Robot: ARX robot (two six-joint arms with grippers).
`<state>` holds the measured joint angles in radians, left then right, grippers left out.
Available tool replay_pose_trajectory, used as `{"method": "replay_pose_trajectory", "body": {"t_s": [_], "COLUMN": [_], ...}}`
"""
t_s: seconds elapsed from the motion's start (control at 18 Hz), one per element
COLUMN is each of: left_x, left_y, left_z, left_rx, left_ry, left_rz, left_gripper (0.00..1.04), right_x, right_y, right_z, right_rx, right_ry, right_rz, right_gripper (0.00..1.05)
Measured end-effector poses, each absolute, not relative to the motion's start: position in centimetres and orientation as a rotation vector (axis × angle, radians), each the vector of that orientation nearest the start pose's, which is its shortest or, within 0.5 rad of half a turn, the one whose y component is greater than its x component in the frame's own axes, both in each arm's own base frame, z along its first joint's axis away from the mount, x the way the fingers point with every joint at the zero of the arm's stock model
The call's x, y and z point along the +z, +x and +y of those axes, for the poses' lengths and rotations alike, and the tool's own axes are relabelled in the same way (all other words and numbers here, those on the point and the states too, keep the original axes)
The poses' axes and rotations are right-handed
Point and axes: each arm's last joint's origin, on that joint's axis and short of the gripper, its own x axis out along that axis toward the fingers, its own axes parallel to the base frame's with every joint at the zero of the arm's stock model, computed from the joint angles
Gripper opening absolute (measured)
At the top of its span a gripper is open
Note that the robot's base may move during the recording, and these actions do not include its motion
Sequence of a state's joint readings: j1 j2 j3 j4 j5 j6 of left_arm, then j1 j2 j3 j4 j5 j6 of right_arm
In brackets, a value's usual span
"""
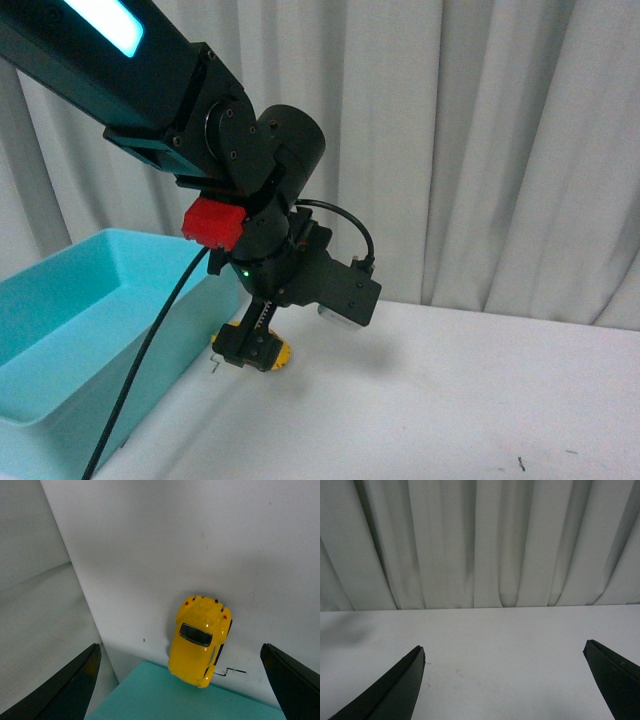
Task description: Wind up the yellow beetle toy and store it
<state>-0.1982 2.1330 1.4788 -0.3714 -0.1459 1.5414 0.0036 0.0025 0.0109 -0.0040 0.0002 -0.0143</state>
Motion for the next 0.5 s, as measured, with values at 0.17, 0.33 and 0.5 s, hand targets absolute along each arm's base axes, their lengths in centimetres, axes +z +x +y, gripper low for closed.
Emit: {"method": "replay_pose_trajectory", "body": {"t_s": [0.17,0.33,0.5], "left_x": [13.5,12.2,11.3], "left_y": [44.7,45.7,46.2], "left_z": [-7.1,-6.1,-5.3], "left_rx": [-0.800,-0.807,-0.822], "left_ry": [1.529,1.507,1.494], "left_rz": [0.822,0.854,0.860], "left_gripper": [0.98,0.98,0.98], "right_x": [16.7,16.7,16.7], "right_y": [9.7,9.7,9.7], "right_z": [0.0,0.0,0.0], "right_rx": [0.003,0.003,0.003], "right_ry": [-0.014,-0.014,-0.014], "right_rz": [-0.004,-0.004,-0.004], "right_gripper": [0.98,0.98,0.98]}}
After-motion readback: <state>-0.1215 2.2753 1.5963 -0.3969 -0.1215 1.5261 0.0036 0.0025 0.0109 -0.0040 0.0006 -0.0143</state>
